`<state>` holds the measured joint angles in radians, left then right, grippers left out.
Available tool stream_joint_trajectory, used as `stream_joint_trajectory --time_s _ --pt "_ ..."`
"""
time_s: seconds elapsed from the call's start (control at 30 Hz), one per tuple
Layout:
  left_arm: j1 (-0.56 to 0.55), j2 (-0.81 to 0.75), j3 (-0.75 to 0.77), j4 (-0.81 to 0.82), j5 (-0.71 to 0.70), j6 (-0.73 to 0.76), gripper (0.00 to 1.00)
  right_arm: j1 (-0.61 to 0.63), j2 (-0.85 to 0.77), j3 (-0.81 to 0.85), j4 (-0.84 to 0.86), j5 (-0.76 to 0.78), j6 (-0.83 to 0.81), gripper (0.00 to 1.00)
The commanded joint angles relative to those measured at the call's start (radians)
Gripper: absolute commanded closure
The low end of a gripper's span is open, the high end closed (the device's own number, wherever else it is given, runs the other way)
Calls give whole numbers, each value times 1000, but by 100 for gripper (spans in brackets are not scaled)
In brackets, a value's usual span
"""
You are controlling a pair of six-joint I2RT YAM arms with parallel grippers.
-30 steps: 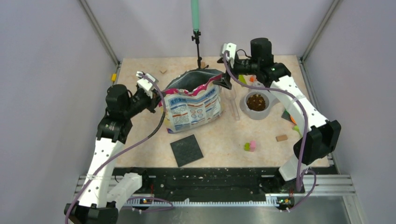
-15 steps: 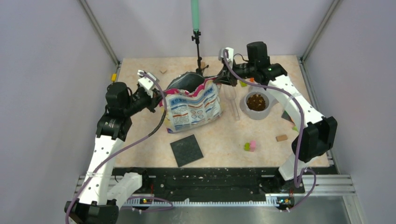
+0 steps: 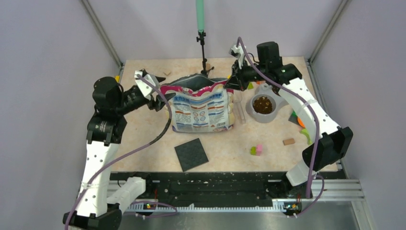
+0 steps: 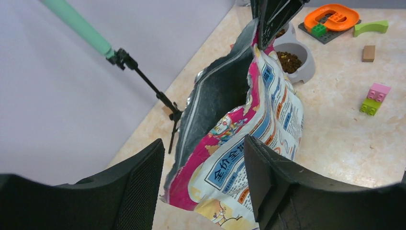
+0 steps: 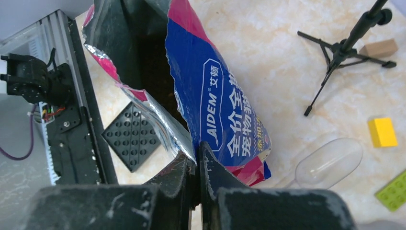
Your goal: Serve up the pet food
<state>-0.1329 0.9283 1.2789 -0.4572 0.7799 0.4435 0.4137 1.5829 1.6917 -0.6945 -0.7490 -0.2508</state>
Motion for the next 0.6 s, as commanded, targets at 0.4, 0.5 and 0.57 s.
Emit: stream_joint_trajectory --time_s 0.4,0.5,0.57 --pt "-144 237 175 -164 -86 408 34 -9 -220 -30 93 10 100 100" --pt "-144 279 210 -227 -97 432 33 -10 -244 -56 85 21 96 100" --pt "-143 299 208 -233 -112 442 32 -10 -253 -68 74 24 92 100"
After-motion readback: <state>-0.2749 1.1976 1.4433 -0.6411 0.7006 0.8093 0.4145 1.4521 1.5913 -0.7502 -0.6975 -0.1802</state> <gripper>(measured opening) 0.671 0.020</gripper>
